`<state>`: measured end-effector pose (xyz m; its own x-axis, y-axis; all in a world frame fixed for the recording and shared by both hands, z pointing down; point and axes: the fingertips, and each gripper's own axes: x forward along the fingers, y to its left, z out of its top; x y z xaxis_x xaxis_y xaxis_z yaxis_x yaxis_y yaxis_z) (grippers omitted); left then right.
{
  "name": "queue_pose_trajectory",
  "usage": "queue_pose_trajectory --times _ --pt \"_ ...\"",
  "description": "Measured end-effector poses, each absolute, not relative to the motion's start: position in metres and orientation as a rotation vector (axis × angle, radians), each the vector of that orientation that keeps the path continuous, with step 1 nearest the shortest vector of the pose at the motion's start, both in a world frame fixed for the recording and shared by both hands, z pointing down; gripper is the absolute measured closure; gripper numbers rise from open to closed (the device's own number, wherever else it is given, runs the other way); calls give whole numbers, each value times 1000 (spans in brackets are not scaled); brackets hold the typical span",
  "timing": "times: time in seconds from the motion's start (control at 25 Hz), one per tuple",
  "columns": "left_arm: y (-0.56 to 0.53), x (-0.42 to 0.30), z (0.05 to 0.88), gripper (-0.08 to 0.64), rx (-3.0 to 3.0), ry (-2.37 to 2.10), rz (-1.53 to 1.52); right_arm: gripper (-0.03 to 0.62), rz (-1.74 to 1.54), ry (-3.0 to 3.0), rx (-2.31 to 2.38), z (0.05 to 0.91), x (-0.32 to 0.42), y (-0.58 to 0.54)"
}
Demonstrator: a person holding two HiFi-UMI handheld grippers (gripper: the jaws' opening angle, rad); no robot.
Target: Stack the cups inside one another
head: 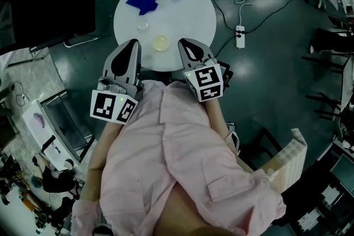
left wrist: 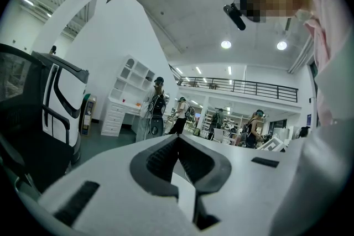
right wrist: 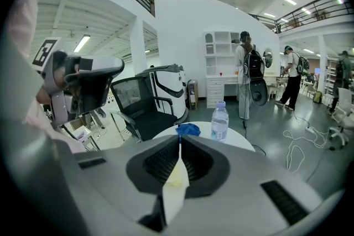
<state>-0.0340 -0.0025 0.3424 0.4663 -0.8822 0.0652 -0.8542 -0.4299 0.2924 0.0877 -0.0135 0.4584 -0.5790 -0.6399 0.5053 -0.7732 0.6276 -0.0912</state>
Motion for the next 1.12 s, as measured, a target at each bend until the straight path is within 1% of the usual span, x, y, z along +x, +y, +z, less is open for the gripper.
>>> queue_pose_trajectory --times 1.12 --pt "17 -36 342 551 2429 -1489 -169 558 363 -2447 1171 445 95 2"
